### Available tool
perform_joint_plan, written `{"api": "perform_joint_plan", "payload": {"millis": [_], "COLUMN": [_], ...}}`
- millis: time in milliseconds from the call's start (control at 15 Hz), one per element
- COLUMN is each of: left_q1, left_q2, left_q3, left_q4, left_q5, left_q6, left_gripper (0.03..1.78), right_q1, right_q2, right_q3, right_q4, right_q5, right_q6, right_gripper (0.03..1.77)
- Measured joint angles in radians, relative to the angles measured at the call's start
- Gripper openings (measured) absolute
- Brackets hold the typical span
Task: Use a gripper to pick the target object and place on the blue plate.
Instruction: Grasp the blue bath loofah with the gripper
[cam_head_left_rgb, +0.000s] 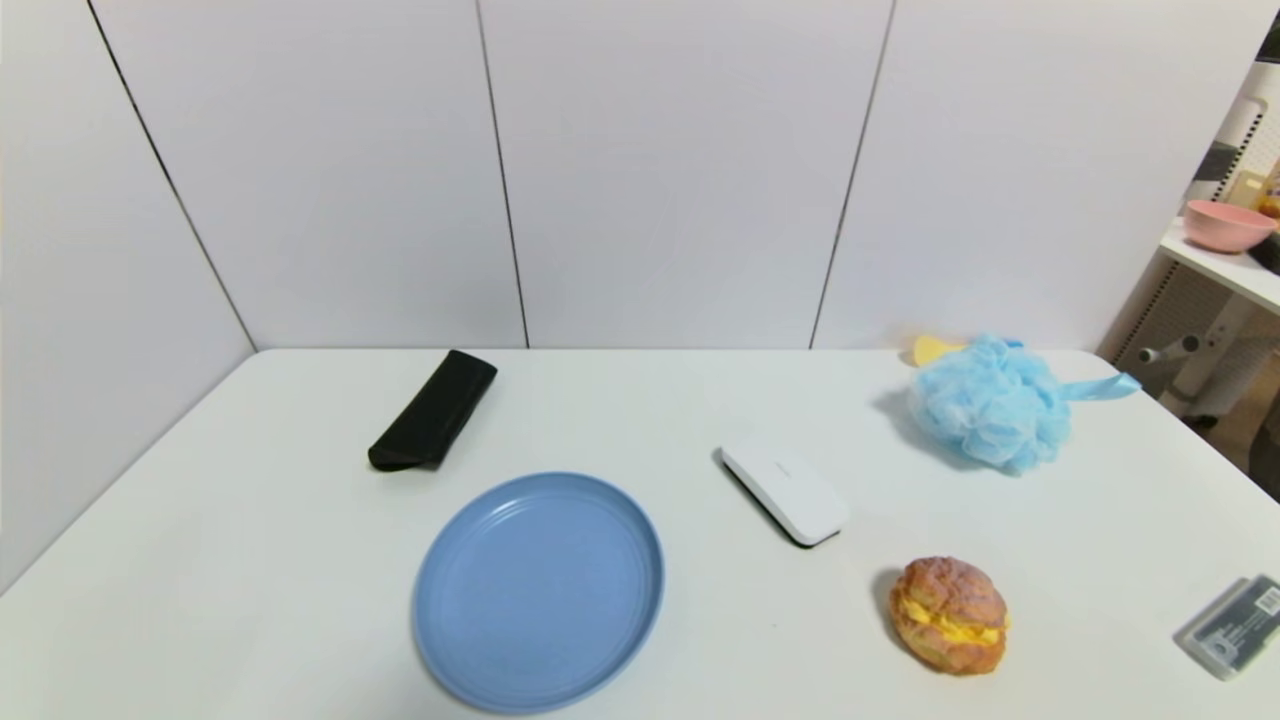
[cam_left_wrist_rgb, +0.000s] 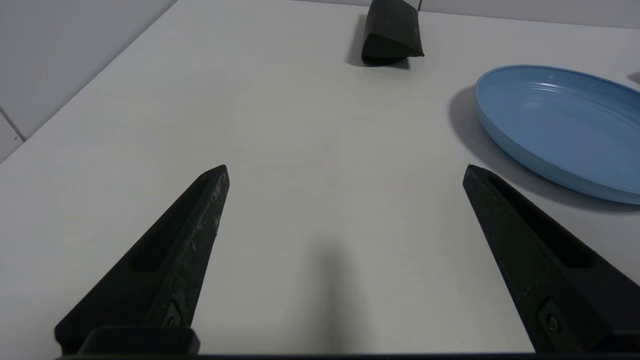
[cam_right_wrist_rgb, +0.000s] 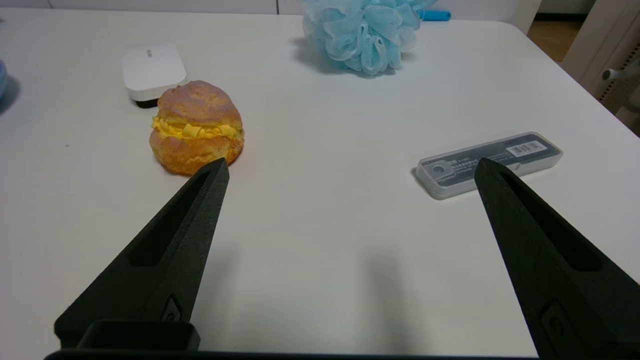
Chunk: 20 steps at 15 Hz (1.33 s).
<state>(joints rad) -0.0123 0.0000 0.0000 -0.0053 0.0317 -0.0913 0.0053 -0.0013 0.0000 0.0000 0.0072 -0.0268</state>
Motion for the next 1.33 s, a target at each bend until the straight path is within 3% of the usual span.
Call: {"api": "perform_joint_plan", "payload": {"millis": [333, 600, 867, 1333], "left_q1": [0.000, 0.000, 0.000, 0.000], "left_q2": [0.000, 0.000, 0.000, 0.000], "left_q3": [0.000, 0.000, 0.000, 0.000], "left_q4": [0.000, 0.000, 0.000, 0.000], "left_q5": [0.000, 0.000, 0.000, 0.000], "left_q6": [0.000, 0.000, 0.000, 0.000], "left_gripper": [1.69, 1.69, 1.69, 1.69], "right_q1": [0.001, 0.012, 0.014, 0.010], "right_q2": [0.058, 0.329, 0.730, 1.390], "right_q3": [-0.036, -0.232, -0.618, -1.268], "right_q4": [-0.002, -0.024, 0.012, 0.339], "right_q5": [0.002, 0.002, 0.004, 0.010], "right_q6": [-0.009, -0.005, -0.002, -0.019], "right_gripper": [1.69, 1.69, 1.69, 1.69]}}
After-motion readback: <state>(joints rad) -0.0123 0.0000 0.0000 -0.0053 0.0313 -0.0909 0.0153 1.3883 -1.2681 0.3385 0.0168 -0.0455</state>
